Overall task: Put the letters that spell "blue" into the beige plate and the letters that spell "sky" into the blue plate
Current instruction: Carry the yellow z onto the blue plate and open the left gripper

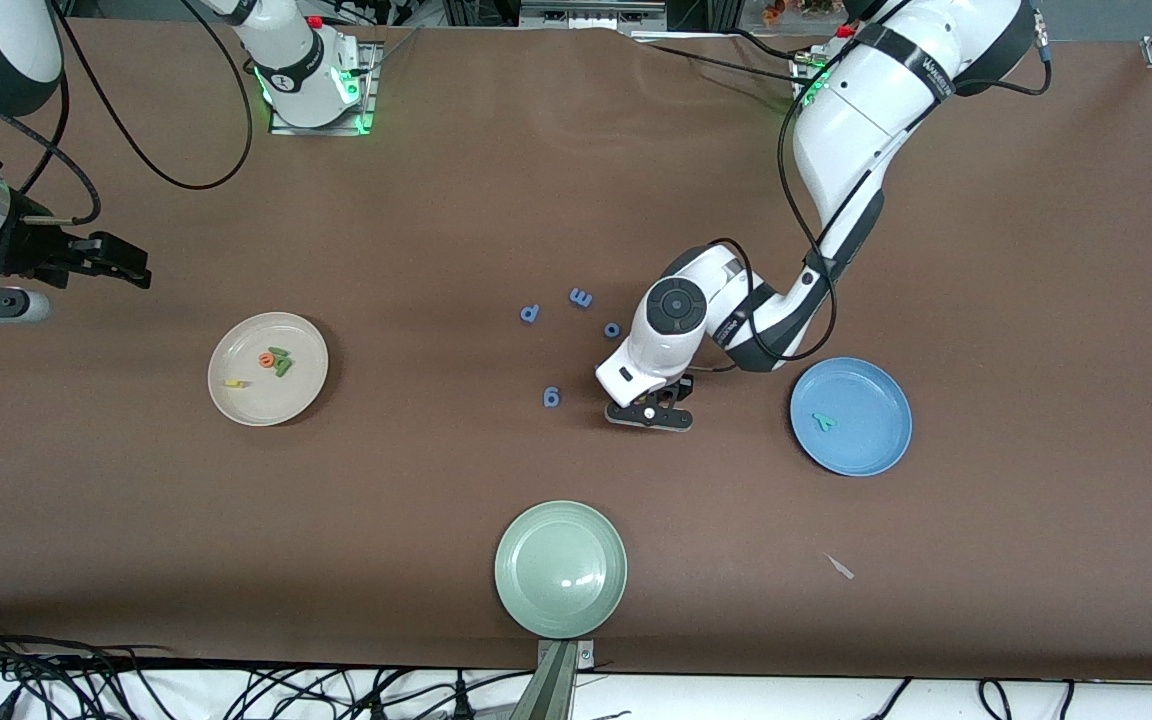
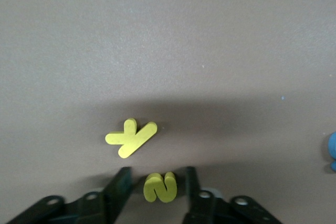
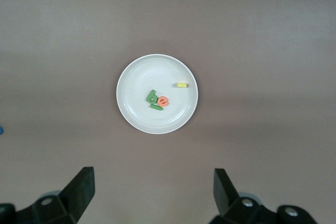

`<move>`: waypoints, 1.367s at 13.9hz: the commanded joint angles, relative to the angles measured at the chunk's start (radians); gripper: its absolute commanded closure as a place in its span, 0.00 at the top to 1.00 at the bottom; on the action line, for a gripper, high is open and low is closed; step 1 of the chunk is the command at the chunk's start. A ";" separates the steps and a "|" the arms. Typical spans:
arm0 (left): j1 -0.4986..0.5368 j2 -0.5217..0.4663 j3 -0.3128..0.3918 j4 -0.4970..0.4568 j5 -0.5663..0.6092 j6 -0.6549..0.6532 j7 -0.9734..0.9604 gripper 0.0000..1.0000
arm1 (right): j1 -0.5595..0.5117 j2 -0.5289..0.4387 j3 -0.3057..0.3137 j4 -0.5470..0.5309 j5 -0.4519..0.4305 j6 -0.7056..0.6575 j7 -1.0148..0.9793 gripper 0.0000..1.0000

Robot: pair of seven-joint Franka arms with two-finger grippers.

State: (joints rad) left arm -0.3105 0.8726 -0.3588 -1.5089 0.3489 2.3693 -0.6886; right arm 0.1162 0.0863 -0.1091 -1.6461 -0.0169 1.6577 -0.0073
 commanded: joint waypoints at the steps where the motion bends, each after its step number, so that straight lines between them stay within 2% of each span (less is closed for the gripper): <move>1: -0.009 0.014 0.006 0.021 0.028 -0.016 -0.023 0.22 | -0.009 -0.007 0.009 -0.006 0.008 0.002 -0.002 1.00; 3: -0.007 0.005 0.006 0.018 0.028 -0.022 -0.025 0.18 | -0.009 -0.007 0.009 -0.006 0.008 0.001 -0.002 1.00; 9: 0.043 -0.101 0.003 0.024 0.030 -0.218 0.010 0.18 | -0.009 -0.007 0.009 -0.006 0.008 0.000 -0.006 1.00; 15: 0.229 -0.179 0.000 -0.016 0.030 -0.340 0.360 0.18 | -0.010 -0.005 0.009 -0.006 0.008 -0.001 -0.017 1.00; 17: 0.328 -0.210 -0.005 -0.072 0.028 -0.338 0.502 0.25 | -0.010 -0.003 0.008 -0.006 0.008 0.000 -0.017 1.00; 19: 0.382 -0.228 -0.006 -0.121 0.028 -0.335 0.576 0.34 | -0.012 -0.003 0.008 -0.006 0.008 -0.001 -0.017 1.00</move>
State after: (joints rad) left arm 0.0206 0.7048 -0.3497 -1.5338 0.3525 2.0297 -0.1768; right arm 0.1161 0.0871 -0.1086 -1.6471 -0.0168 1.6575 -0.0086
